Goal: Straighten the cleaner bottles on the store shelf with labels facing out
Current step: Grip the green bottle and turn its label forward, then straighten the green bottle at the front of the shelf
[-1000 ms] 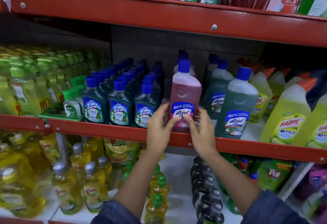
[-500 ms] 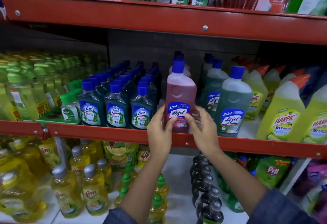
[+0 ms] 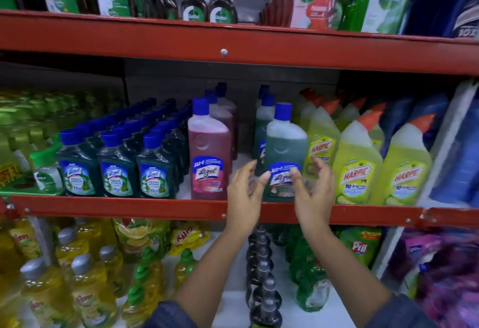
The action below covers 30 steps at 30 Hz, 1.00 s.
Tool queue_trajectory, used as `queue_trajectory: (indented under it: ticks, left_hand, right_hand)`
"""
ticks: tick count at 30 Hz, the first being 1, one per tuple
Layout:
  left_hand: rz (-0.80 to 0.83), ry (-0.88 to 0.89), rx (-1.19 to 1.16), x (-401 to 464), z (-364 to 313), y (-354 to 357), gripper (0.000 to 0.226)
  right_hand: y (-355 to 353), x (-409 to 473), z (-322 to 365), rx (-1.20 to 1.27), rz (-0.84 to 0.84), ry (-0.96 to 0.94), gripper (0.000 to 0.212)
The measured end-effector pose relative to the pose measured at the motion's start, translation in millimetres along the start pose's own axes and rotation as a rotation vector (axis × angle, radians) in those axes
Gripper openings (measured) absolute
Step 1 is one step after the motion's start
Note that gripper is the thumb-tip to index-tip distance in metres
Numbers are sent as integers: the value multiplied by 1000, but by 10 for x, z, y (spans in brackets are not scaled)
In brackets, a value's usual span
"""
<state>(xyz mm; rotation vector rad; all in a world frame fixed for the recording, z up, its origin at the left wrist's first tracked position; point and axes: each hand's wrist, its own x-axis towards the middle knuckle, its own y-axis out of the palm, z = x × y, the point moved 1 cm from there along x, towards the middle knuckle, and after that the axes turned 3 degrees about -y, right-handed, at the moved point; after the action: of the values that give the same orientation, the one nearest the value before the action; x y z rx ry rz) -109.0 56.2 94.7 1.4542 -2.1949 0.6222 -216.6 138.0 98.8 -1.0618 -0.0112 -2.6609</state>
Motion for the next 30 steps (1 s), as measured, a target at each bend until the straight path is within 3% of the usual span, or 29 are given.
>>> queue_trajectory:
  ticks: [3, 6, 11, 25, 30]
  left_hand:
    - [69, -32, 23, 45, 3, 154, 38]
    - [50, -59, 30, 68, 8, 203, 34]
    - [-18, -59, 78, 70, 29, 196, 32]
    - [-50, -57, 75, 67, 74, 171, 33]
    - [-63, -70, 60, 65, 67, 172, 34]
  right_hand:
    - [-45, 71, -117, 117, 181, 143, 54]
    - [-75, 93, -174, 87, 245, 110, 66]
    - [-66, 112, -150, 131, 262, 73, 27]
    - [-29, 100, -70, 165, 293, 63, 22]
    - [0, 105, -66, 141, 285, 69, 36]
